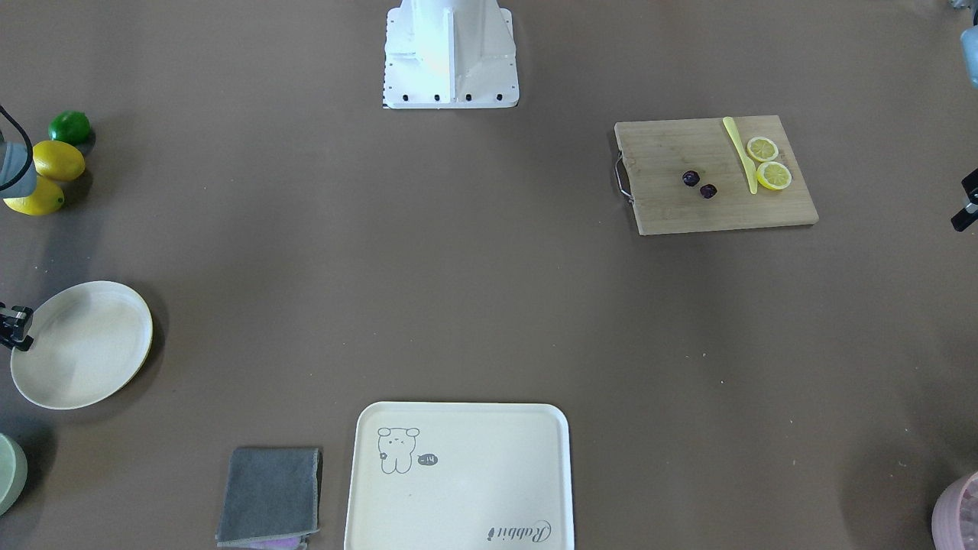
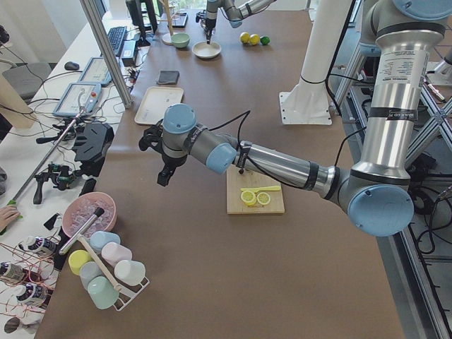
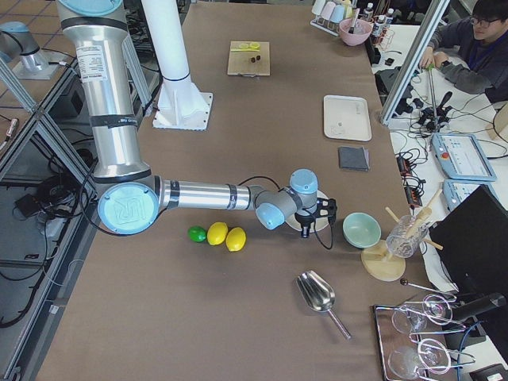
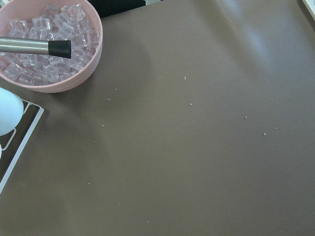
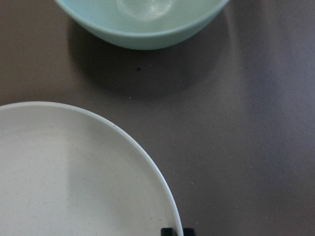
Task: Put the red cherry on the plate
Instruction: 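Slide the white plate with the right gripper toward the table center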
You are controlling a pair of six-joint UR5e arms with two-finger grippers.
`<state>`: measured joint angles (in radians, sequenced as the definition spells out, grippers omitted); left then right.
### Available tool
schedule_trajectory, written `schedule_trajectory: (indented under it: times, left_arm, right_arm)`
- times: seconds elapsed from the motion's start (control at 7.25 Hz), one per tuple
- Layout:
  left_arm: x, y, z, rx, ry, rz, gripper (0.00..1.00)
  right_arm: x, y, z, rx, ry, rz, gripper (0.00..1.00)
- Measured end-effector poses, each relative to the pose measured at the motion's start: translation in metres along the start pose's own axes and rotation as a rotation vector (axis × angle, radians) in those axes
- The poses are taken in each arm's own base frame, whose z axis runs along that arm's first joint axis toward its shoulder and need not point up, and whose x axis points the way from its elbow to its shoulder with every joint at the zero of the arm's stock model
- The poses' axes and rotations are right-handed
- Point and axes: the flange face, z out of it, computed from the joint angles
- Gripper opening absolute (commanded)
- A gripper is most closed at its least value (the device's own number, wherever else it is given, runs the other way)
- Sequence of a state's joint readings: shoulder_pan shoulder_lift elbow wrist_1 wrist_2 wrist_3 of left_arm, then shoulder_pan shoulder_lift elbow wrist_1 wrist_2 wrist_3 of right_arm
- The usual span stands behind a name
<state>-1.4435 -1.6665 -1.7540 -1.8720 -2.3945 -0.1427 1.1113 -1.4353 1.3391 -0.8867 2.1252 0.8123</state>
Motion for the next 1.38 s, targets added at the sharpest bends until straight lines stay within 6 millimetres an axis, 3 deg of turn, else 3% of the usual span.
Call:
schedule_trajectory:
  times: [0.41,0.55,0.83,1.38]
  left_arm:
    - [-0.002,0.001,0.002,-0.004,-0.001,-0.005,0.98]
    - [-0.003,0.001,0.002,-0.005,-0.001,-0.006,0.98]
    - [-0.003,0.0,0.003,-0.005,-0.001,-0.008,0.98]
    - [-0.001,0.0,0.001,-0.003,0.0,-0.026,0.98]
  right_arm:
    - [-0.057,-0.001,-0.047,0.04,-0.111,0.114,0.0]
    - [-0.09,0.004,-0.063,0.038,-0.161,0.163,0.0]
    - [-0.178,0.023,-0.08,0.018,-0.256,0.262,0.0]
    - [-0.384,0.093,-0.061,0.052,-0.335,0.394,0.0]
